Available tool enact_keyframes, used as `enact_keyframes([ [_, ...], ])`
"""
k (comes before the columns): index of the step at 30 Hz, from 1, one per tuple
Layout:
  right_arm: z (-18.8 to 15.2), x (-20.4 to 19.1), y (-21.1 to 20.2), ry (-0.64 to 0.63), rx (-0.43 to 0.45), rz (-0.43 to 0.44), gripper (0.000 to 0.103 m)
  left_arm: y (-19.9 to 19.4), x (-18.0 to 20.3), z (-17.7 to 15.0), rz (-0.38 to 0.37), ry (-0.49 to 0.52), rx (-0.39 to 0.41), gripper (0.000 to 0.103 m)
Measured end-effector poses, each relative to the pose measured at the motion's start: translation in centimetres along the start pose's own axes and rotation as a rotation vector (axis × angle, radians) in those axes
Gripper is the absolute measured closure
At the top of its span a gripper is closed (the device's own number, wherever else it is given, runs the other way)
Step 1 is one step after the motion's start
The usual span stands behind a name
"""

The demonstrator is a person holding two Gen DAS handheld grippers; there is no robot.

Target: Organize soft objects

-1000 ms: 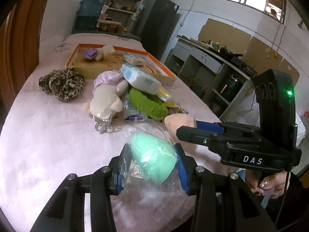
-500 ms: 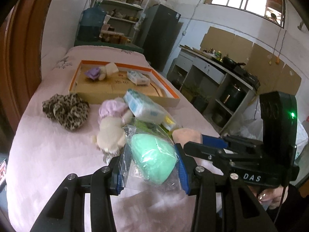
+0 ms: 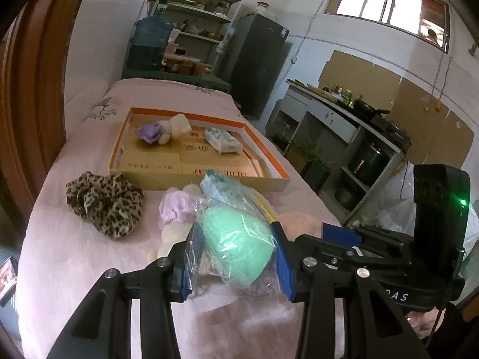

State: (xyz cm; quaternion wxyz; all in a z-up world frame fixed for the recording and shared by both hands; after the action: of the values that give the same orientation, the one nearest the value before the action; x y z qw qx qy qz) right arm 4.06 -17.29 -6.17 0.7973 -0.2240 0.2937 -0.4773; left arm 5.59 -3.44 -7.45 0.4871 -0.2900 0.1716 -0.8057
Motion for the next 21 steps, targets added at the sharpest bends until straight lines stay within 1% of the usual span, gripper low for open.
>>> enact_keyframes([
  [10, 2.8, 0.4, 0.9, -0.011, 0.021, 0.005, 0.065, 0.8, -1.0, 2.8, 0.016, 0.007, 0.025, 0.059],
  [21, 5.8, 1.2, 2.1, -0.020, 0.044, 0.005, 0.065, 2.7, -2.1, 5.3, 0.031, 0.007, 0.028, 0.059],
])
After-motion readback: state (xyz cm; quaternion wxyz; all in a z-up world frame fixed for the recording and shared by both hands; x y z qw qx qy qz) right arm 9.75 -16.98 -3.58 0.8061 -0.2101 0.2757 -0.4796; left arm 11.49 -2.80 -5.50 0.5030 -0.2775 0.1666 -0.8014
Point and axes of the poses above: each gripper's, at about its wrist camera, not at the fingertips, and y roughly the way its jaws point, x to its right, z to its top, the point moved 5 cm from there along y, roughly the way its jaws point, and after that the axes turned 3 degrees about y, right-handed, at the moved point
